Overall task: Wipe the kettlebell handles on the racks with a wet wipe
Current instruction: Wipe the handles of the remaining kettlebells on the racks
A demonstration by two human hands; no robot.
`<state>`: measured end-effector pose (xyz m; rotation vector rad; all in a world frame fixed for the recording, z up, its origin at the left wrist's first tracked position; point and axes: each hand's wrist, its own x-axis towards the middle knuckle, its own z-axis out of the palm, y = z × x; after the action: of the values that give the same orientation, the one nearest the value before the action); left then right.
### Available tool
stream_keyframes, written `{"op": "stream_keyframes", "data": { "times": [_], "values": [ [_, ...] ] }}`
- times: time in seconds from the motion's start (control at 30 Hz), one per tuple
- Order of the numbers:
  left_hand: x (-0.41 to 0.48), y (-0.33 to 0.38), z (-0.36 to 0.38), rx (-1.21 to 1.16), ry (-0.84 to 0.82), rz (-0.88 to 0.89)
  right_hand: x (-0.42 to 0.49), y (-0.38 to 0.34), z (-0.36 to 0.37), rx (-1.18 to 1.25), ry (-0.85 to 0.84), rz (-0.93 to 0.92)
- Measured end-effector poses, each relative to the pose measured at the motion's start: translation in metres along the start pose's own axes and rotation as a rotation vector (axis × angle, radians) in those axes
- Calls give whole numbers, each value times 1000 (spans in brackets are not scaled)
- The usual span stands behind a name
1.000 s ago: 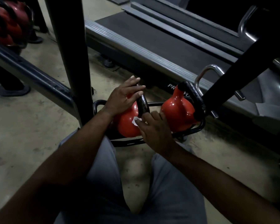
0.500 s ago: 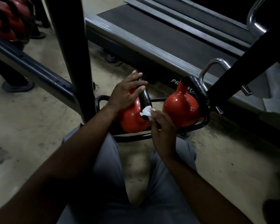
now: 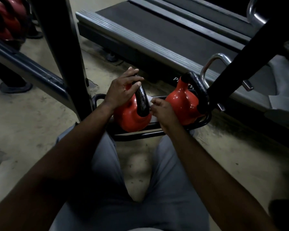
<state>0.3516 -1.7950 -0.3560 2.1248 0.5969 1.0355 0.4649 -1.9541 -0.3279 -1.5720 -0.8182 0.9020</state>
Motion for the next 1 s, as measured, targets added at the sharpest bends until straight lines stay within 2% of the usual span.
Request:
{"op": "stream_keyframes", "data": {
  "times": [0.1, 0.23, 0.3, 0.43, 0.5, 0.6, 0.63, 0.8, 1.0],
  "values": [
    [2, 2, -1, -12, -32, -46, -19, 21, -7, -236, 76, -121],
    [14, 8, -6, -31, -3, -91, -9, 8, -4, -242, 117, -201],
    [25, 11, -11, 14, -70, -135, 1, -7, 3, -263, 96, -241],
    [41, 5, -16, -2, -214, -241, -18, 4, -6, -515, 68, -330],
    [45, 4, -15, -51, -198, -272, -12, 1, -10, -448, 60, -304],
    [43, 3, -12, -71, -172, -290, 16, -21, -5, -215, 9, -130],
    [42, 3, -11, -52, -178, -290, 19, -21, -4, -211, 18, -125],
    [41, -3, -10, -1, -166, -292, -6, -2, -15, -430, 31, -287],
    [41, 0, -8, -63, -131, -319, 36, -30, -5, -681, 22, -449]
  ]
}}
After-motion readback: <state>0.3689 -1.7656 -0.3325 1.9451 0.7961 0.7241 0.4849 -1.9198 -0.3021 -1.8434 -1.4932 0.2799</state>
